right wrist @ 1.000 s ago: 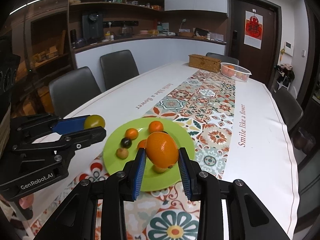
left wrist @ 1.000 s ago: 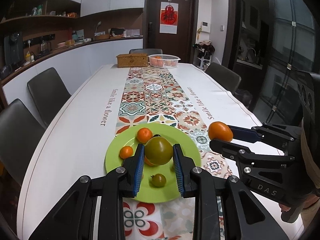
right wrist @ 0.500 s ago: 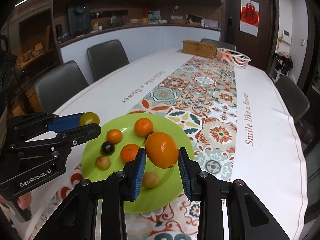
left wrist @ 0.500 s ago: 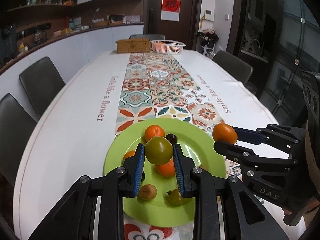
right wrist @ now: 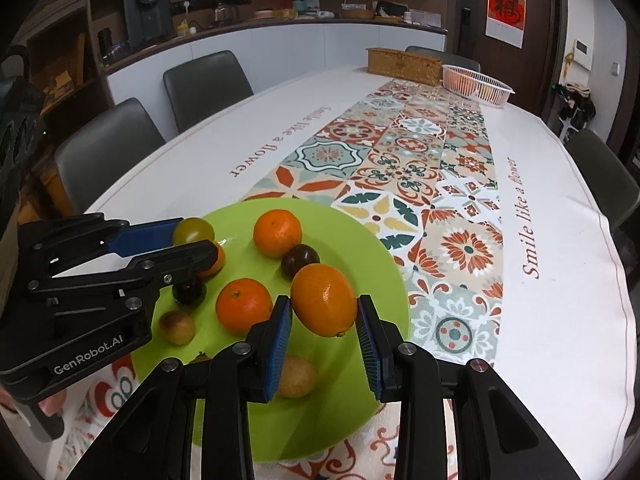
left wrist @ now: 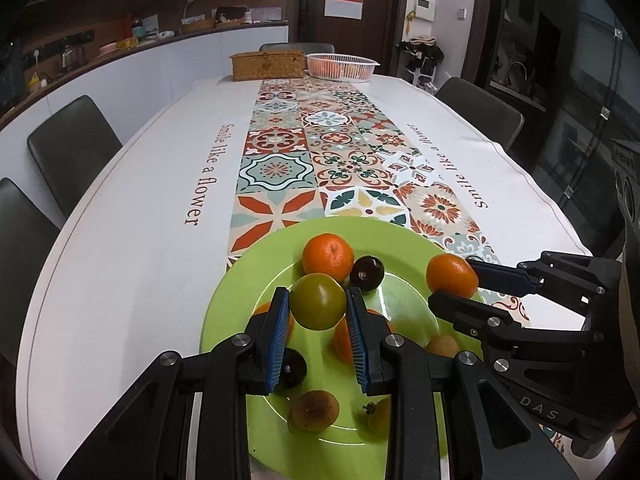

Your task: Organize fruits

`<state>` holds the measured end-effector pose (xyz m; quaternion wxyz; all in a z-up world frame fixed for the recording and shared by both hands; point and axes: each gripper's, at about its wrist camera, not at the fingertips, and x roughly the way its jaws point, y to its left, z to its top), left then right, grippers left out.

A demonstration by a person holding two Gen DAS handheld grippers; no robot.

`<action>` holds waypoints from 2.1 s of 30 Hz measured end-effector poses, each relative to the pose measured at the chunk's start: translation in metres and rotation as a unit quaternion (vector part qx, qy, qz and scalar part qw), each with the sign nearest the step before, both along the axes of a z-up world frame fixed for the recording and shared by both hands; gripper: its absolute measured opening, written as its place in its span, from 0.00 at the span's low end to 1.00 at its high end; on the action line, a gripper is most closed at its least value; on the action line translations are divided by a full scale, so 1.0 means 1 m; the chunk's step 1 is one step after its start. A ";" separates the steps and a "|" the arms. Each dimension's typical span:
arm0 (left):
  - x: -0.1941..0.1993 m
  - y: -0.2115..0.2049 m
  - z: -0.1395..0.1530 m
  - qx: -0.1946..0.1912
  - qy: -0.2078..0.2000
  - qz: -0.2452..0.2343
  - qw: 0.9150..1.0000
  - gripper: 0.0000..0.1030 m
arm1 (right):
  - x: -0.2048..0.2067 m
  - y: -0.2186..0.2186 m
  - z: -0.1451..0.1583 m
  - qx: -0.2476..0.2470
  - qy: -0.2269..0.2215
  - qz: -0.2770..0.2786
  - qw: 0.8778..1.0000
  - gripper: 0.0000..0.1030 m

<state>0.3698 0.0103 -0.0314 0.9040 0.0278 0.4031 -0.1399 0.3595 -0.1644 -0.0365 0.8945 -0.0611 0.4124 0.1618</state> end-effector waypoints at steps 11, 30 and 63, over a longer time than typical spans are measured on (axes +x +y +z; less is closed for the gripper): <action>-0.027 0.014 0.015 0.007 -0.027 0.031 0.999 0.45 | -0.011 -0.007 0.006 0.010 -0.011 -0.010 1.000 0.42; -0.153 0.007 0.074 0.084 -0.131 0.103 0.982 0.93 | -0.128 -0.033 0.072 0.003 -0.118 -0.060 0.991 0.70; -0.294 -0.005 0.090 0.021 -0.149 0.096 0.984 1.00 | -0.281 -0.061 0.096 0.025 -0.172 -0.086 0.981 0.82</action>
